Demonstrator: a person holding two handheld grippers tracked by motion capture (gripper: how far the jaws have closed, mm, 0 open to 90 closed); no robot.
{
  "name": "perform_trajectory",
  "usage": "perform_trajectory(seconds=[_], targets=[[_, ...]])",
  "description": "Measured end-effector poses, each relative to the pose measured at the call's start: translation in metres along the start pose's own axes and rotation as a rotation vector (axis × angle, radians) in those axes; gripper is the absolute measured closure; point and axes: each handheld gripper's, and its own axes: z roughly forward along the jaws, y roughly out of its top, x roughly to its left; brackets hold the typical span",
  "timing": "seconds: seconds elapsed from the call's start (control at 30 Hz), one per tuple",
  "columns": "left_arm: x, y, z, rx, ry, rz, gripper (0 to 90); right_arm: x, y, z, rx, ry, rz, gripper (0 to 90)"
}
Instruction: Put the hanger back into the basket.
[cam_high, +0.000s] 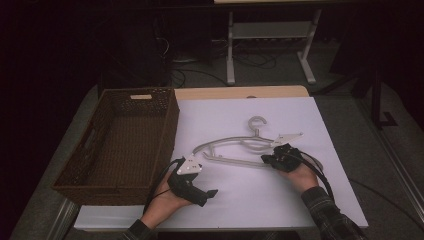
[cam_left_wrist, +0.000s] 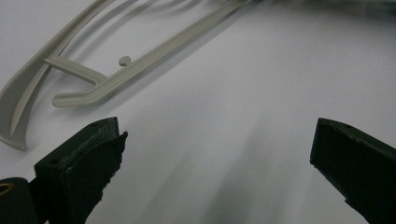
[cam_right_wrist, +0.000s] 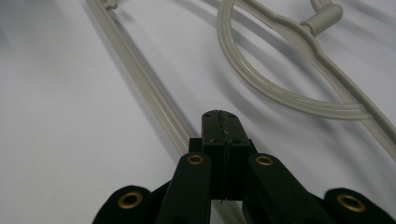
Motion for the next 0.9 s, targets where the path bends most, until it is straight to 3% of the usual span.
perform_trajectory(seconds=[0.1,0.2,0.3,0.37,0.57,0.9], targets=[[0.0,0.0,0.0,-0.001,0.001,0.0,1.9,0.002,-0.002,0.003,0.022,-0.008,-0.017,89.7],[0.0,0.0,-0.001,-0.001,0.003,0.003,1.9,0.003,0.0,-0.001,-0.006,-0.017,-0.02,89.7],[0.0,0.0,-0.001,-0.003,0.005,0.0,1.9,0.001,0.004,-0.011,-0.051,-0.017,0.003,89.7],[0.0,0.0,-0.001,-0.003,0.004,0.0,1.9,0.001,0.005,-0.018,-0.055,0.013,0.029,89.7],[0.0,0.001,-0.001,0.0,0.004,0.004,1.9,0.01,-0.001,-0.016,0.015,0.039,0.023,89.7],[0.0,0.001,0.0,0.002,0.003,0.004,1.9,0.008,-0.003,-0.011,0.045,0.064,0.06,89.8]])
